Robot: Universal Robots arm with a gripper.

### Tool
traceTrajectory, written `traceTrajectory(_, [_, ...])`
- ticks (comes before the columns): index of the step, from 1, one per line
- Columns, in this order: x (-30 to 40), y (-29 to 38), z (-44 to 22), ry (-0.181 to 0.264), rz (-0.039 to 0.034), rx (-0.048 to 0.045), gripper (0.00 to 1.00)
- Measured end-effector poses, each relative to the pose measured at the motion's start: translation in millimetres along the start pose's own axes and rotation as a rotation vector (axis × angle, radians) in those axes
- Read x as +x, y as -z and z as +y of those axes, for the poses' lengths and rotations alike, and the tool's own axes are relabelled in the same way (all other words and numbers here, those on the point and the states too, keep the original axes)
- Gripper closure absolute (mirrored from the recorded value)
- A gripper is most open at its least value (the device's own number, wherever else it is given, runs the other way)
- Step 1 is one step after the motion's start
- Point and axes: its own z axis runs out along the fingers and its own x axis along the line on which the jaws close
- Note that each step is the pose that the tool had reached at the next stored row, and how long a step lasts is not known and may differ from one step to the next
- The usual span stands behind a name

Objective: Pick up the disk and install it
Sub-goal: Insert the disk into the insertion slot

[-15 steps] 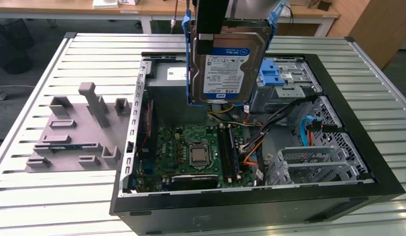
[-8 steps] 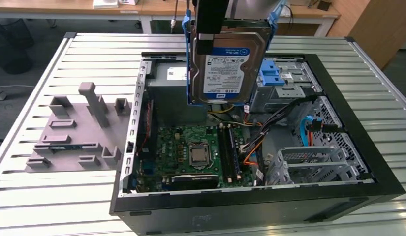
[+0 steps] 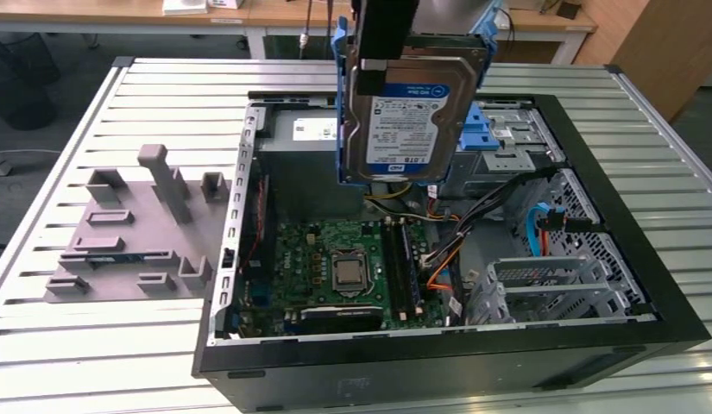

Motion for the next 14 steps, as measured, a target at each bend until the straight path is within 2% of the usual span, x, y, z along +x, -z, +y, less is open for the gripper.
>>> traceTrajectory(8, [-0.2,0.1,-7.8,0.0,-0.0001,0.0,0.64])
traceTrajectory(14, [-0.3,0.2,-10.1,0.0,-0.0001,0.0,0.64])
